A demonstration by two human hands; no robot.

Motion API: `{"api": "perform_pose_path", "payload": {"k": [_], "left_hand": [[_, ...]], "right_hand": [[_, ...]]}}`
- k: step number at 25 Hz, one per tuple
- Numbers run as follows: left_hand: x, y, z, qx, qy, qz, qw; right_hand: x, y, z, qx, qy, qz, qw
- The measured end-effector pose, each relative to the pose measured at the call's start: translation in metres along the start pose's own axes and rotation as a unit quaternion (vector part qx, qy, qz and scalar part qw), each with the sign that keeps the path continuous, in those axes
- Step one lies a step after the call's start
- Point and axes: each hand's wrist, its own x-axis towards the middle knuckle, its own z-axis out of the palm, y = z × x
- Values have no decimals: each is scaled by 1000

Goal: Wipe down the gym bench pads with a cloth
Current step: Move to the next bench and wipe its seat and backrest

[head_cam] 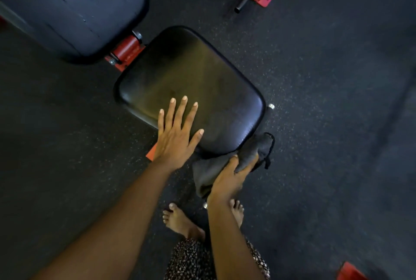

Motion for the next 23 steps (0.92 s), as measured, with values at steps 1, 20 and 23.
{"api": "perform_pose_path", "payload": {"k": [1,20,23], "left_hand": [[0,0,1,1,0,0,1000],[-91,-1,11,-704,186,-521,446],[-85,11,-2,-722,197,-558,358]], "right_hand": [[-6,-1,2,14,4,1,1000],[46,-82,16,-468,-326,-816,93],[31,-95,49,-467,-366,-795,-123]]}}
